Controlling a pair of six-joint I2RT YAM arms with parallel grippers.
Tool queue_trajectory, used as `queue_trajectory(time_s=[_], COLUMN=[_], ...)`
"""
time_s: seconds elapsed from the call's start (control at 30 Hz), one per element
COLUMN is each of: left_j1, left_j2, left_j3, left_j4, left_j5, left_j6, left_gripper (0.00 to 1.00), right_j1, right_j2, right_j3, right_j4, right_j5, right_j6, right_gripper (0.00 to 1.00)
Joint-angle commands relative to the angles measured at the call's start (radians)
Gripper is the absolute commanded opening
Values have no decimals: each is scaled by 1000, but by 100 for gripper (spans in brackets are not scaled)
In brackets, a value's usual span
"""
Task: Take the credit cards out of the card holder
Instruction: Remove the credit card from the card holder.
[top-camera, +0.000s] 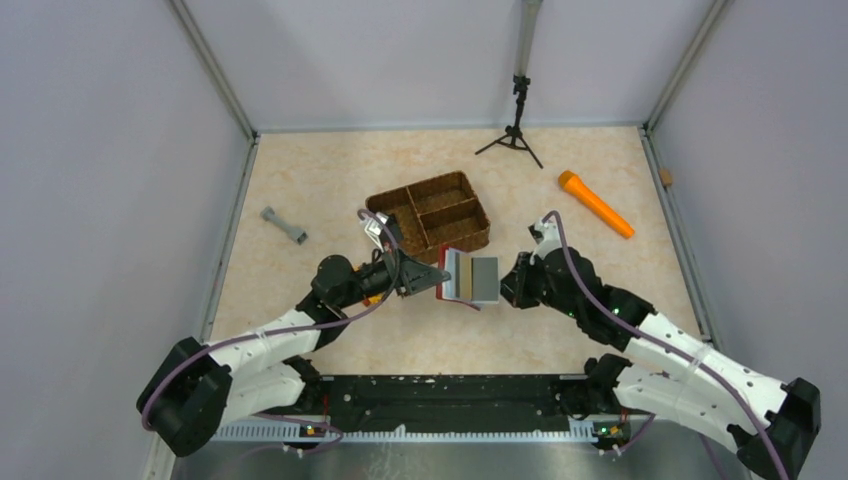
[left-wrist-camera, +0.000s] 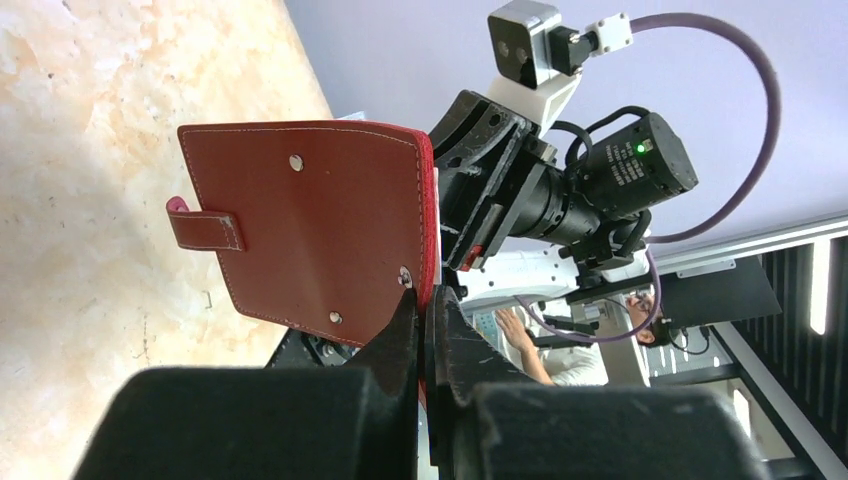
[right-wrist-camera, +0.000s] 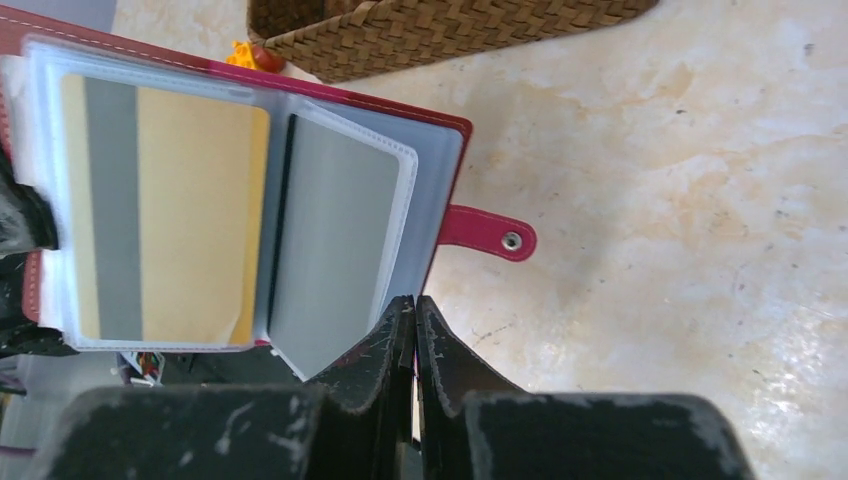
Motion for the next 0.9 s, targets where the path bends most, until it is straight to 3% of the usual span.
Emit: queue_trajectory(time_s=[0.0, 0.13, 0.23, 0.4, 0.47, 0.63, 0.73, 0.87], left_j1=[-5, -3, -3, -3, -2, -2, -1, -1], left_j2=[-45, -59, -66, -70, -71, -68, -58, -43], left_j3=[-1, -8, -9, -16, -20, -33, -41, -58], left_j4=[95, 128, 141, 192, 224, 293, 354, 444], left_j5=[-34, -47, -59, -90, -102, -135, -141, -173], left_j6=[-10, -36, -47, -75, -86, -118, -138, -171], left_gripper=[0, 0, 0, 0, 0, 0, 0, 0], right_j1=[-21, -41, -48, -52, -53, -53, -53, -53], right_j2=[-41, -64, -82, -109, -129, -230, -272, -274], right_j3=[67, 72, 77, 79, 71, -22, -102, -107], right_j4=[-67, -104, -113, -76, -53, 92, 257, 234], right_j5=[58, 71, 72, 35, 24, 27, 16, 63], right_j6=[-27, -35, -24, 61, 164, 500, 575, 654], right_gripper=[6, 9, 21, 79, 92, 94, 95, 96])
